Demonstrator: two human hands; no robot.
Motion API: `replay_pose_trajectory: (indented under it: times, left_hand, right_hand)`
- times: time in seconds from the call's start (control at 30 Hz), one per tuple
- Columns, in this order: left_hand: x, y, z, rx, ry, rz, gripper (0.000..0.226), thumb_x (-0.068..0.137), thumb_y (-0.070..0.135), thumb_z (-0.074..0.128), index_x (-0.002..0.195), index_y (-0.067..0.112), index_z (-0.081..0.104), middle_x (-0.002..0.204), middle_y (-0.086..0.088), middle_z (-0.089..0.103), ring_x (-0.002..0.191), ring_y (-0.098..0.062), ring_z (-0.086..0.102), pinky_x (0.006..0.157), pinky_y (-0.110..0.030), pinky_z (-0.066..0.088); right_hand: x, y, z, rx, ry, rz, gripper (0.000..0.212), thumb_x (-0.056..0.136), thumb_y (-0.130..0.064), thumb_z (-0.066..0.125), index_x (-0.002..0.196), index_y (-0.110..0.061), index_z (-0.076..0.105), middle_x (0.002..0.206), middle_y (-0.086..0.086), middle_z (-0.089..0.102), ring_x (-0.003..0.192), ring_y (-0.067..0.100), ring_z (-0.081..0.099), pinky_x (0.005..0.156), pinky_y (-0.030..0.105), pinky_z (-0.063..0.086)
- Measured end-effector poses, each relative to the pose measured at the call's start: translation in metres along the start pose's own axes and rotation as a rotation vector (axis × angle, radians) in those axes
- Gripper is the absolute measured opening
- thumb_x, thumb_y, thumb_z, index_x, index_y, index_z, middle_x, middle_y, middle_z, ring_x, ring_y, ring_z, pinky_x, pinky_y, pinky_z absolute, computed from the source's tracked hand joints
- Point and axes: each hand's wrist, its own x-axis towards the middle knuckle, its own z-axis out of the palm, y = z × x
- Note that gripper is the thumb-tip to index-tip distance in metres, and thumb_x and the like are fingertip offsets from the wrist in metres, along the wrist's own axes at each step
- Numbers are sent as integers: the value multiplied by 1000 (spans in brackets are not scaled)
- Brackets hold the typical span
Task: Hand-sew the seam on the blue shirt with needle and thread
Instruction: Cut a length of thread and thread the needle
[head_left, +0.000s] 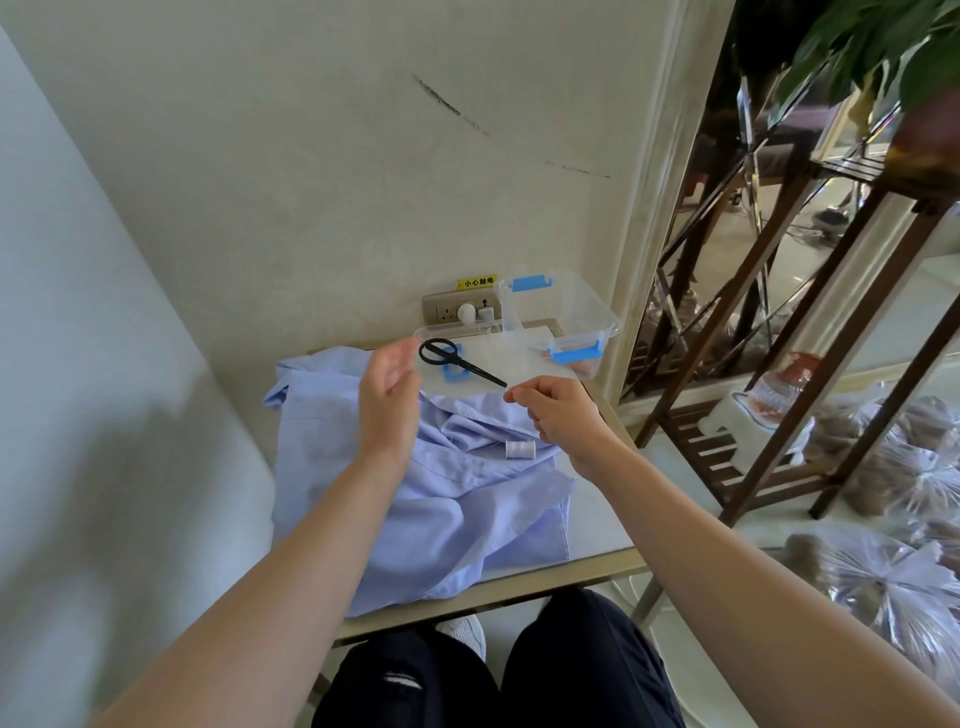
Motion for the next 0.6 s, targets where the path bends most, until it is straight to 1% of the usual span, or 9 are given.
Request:
replay_pose_trajectory:
  times: [0.03,0.1,0.13,0.2,0.3,0.4,0.47,0.53,0.6]
  left_hand:
    - [-3,3,5,65,-106,65,30,96,-3,46,117,14,60,110,9,63,100,5,58,84,-3,40]
    - [-7,5,16,203,-290,164,30,96,-3,46,121,10,58,119,2,63,108,-2,58,93,-10,42]
    - [-8,6,21,264,-360,182,30,97,-1,45,123,10,57,121,1,62,109,-7,59,95,-15,43]
    - [-11,5,28,395,-437,185,30,98,4,45,125,14,56,118,2,61,104,-13,60,92,-24,46]
    - [-13,2,34,514,-476,164,26,99,9,44,121,15,57,102,3,62,89,-16,58,79,-27,45]
    - [-12,-1,33,543,-450,148,12,100,13,47,102,13,59,82,5,61,72,-13,53,66,-28,38]
    - [-12,-3,30,584,-422,144,10,99,16,50,91,13,55,69,5,54,62,-10,46,58,-25,33]
    - [-10,-4,25,618,-423,139,11,98,17,52,88,14,55,68,1,55,63,-15,46,56,-24,32]
    - [-9,-4,22,646,-434,141,11,99,18,51,90,15,56,71,0,58,67,-19,48,58,-27,32]
  right_hand:
    - [0,0,1,2,-7,-1,19,95,-11,55,83,-11,71,54,-4,36,49,12,27,49,23,25]
    - [-1,-2,2,-4,-23,-5,18,94,-12,57,82,-11,71,52,-4,35,49,12,27,49,23,25]
    - [-2,-2,2,-11,-31,-8,18,94,-13,58,82,-12,71,51,-5,36,48,12,28,49,23,26]
    - [-2,-4,3,-20,-43,-20,18,94,-15,60,80,-13,70,47,-9,37,47,10,30,49,21,28]
    - [-3,-6,2,-30,-53,-39,18,95,-14,59,80,-14,70,42,-15,40,45,5,34,47,16,30]
    - [-3,-6,1,-39,-60,-51,19,95,-14,58,80,-16,69,40,-17,42,44,2,35,47,14,30]
    - [-4,-6,0,-36,-58,-50,18,95,-14,58,81,-15,70,40,-18,41,45,3,34,47,14,30]
    - [-4,-6,0,-42,-58,-50,18,95,-13,59,82,-15,70,40,-18,41,48,5,34,49,16,31]
    - [-5,-6,0,-63,-65,-52,17,95,-13,58,83,-15,70,42,-17,43,50,8,35,51,18,31]
